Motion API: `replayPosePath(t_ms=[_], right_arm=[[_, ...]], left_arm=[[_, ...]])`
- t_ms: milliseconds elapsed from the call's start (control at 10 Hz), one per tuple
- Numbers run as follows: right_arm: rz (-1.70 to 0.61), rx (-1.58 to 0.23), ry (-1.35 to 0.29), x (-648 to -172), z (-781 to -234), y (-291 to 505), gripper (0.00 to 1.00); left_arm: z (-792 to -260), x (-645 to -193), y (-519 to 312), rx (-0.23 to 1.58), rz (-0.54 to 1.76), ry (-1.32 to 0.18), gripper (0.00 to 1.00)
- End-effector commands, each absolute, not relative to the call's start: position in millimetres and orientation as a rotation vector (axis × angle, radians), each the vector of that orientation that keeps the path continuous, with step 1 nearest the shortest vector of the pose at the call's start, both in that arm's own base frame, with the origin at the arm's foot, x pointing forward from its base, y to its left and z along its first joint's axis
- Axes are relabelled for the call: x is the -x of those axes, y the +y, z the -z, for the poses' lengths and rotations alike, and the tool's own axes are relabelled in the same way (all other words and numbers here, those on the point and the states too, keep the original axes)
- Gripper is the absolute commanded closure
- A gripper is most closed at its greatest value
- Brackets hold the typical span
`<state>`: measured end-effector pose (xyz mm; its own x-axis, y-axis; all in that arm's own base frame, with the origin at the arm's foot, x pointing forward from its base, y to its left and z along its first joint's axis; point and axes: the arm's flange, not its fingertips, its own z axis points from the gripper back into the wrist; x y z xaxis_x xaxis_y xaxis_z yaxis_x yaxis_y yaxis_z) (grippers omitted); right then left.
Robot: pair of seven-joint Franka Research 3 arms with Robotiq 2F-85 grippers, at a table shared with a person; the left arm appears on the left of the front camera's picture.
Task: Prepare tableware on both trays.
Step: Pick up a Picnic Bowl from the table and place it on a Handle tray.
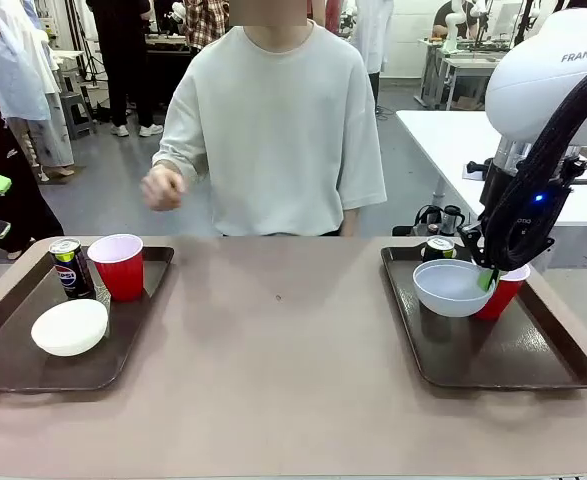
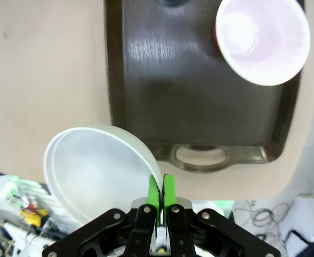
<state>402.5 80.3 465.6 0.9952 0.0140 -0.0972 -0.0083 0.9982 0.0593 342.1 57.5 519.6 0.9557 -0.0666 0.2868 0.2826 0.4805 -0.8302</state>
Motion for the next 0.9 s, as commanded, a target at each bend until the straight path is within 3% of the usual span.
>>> replayPosePath(t_ms=[0,800], right_arm=[[-0.074,-0.029,0.079,-414,-437,73,0.96],[-0.189,-0.091,0.081,-425,-369,45,0.96]], left_arm=[[-519,-342,58,1.071,0.231,-0.244,0.05],[-519,-342,58,1.071,0.231,-0.244,0.05]])
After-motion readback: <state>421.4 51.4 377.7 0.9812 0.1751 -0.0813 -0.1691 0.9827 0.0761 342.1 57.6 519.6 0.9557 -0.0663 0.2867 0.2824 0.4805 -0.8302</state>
